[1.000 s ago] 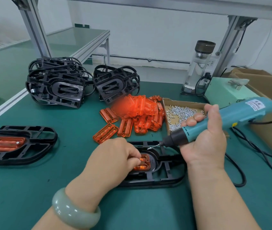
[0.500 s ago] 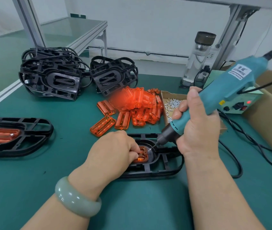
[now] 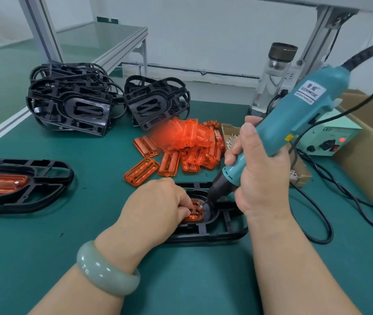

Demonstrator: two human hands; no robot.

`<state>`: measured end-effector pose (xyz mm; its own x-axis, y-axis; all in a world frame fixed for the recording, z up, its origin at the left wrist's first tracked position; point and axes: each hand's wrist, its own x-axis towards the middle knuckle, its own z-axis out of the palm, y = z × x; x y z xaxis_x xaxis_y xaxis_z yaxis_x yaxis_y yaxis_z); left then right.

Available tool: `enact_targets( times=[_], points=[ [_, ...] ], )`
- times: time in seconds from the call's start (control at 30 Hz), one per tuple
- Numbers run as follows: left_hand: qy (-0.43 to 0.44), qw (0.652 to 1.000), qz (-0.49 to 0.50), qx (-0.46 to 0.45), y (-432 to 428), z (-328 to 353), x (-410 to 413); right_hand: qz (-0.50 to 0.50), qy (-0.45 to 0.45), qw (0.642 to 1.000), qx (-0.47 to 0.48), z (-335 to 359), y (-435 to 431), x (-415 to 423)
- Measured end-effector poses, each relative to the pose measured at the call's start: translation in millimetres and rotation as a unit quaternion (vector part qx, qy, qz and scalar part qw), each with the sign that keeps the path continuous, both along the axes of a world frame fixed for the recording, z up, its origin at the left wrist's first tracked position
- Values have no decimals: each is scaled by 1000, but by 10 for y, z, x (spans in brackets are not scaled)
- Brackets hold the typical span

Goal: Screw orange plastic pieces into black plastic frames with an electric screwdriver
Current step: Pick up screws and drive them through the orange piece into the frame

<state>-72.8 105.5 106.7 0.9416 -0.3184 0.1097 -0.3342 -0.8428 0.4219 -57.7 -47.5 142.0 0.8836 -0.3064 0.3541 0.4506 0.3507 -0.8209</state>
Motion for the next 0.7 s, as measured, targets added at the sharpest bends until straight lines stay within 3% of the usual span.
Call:
enact_targets(
  times=[0.43, 0.7],
  points=[
    [-5, 1000, -14, 1, -3, 35, -22, 182, -65, 972, -137, 75, 107, 47],
    [7, 999, -23, 34, -20, 29, -6, 153, -28, 988, -19, 25, 20, 76]
  ],
)
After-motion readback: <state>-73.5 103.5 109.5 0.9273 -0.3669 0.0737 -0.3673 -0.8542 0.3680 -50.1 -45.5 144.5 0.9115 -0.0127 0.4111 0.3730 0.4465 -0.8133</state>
